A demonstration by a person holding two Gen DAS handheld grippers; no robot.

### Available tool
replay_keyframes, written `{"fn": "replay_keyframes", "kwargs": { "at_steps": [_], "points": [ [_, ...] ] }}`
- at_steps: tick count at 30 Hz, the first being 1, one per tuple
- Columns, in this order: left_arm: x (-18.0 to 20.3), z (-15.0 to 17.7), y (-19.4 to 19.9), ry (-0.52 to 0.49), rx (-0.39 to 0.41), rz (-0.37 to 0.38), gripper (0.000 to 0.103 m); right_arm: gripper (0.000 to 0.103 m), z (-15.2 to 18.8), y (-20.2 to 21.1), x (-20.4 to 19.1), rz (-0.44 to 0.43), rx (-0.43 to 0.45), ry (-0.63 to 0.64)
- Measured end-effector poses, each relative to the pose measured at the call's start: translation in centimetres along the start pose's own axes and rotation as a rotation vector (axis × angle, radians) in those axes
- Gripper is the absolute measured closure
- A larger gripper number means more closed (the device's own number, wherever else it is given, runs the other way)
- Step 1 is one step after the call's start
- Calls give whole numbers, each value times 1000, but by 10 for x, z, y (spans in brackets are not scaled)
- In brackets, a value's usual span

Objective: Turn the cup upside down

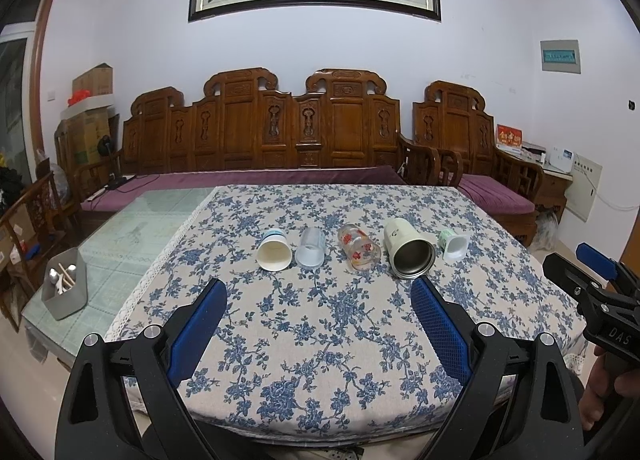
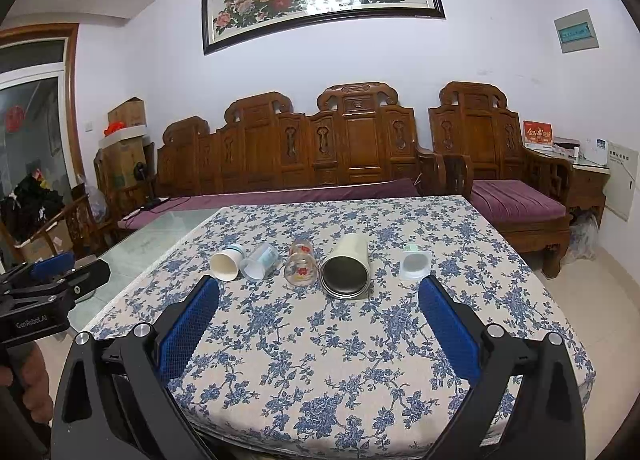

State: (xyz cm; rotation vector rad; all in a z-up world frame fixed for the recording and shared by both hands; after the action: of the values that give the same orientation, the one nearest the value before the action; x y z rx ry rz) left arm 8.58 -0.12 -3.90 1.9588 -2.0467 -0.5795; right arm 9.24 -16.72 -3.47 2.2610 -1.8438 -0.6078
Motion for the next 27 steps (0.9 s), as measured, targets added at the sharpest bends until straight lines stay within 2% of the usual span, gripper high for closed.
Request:
{"fn": "replay_keyframes", "kwargs": {
  "at_steps": [27],
  "points": [
    [1, 2, 0, -1, 0, 2, 14, 3, -4, 2, 0, 2, 9, -6]
  ]
}}
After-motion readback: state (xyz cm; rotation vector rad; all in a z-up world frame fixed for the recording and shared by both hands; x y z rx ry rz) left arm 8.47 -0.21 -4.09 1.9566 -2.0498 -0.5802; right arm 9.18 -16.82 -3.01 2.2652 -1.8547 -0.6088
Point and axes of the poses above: each gripper's, at about its wrist camera, not at the fingertips, and y roughly against the way its jaws point, x to its right, z to its underside, the point moved 10 cm from there along -y, roughly the way its jaws point, and after that the axes turned 6 degrees about -y, right-handed, at the moved point
